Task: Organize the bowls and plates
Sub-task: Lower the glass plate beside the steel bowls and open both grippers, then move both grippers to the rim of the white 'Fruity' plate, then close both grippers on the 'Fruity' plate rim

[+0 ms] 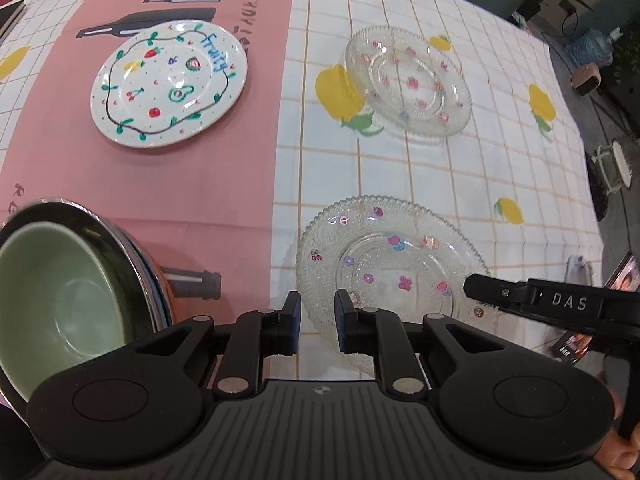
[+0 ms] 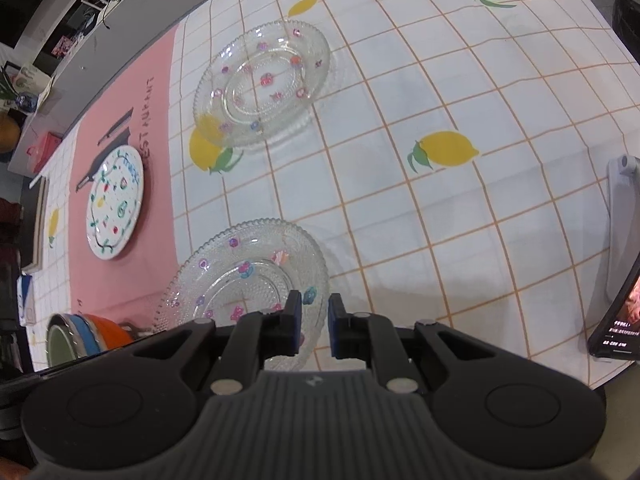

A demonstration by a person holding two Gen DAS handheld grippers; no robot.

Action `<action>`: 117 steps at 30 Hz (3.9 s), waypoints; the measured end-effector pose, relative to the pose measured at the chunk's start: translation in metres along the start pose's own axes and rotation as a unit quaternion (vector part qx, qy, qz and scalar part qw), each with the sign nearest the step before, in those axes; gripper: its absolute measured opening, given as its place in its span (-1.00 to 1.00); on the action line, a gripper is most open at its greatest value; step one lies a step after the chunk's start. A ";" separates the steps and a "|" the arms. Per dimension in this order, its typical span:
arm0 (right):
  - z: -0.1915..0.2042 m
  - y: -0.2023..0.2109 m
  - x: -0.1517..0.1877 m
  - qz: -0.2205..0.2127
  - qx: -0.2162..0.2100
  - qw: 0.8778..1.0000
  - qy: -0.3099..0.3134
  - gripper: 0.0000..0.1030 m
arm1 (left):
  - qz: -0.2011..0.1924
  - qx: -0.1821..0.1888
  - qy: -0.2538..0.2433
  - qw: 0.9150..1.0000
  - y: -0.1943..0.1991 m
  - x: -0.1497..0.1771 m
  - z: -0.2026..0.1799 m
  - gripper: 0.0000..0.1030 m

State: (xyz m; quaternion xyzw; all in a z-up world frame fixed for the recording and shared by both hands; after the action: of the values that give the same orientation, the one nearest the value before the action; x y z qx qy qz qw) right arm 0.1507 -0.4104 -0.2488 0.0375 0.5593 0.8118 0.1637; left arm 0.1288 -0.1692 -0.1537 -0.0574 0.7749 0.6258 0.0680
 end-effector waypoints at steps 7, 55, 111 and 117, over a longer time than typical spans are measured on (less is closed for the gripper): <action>-0.006 -0.012 0.012 0.010 0.001 1.000 0.003 -0.77 | 0.013 -0.026 -0.025 0.999 -0.014 0.017 -0.001 -0.65; 0.062 0.005 0.011 -0.082 0.049 0.985 0.147 -0.13 | -0.124 0.009 -0.088 0.988 0.052 -0.009 -0.002 -0.54; 0.207 -0.123 -0.070 -0.064 -0.045 0.984 0.163 -0.64 | -0.133 0.053 0.043 0.989 -0.017 -0.133 0.213 -0.39; 0.204 -0.122 -0.070 -0.060 -0.045 0.985 0.156 -0.73 | -0.130 0.040 0.043 0.990 -0.016 -0.133 0.215 -0.68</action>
State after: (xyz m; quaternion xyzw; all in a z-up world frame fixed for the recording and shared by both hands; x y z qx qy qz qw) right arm 0.2944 -0.2103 -0.2769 -0.1306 0.5417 0.8210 0.1244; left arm 0.2696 0.0378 -0.1901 -0.1816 0.7873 0.5772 0.1181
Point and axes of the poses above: each gripper's, at about its wrist camera, not at the fingertips, and y roughly against the way its jaws point, z to its left, x to its underside, the point moved 5 cm from there along -y, roughly the way its jaws point, and after that the axes turned 1 degree about -y, right-handed, at the moved point
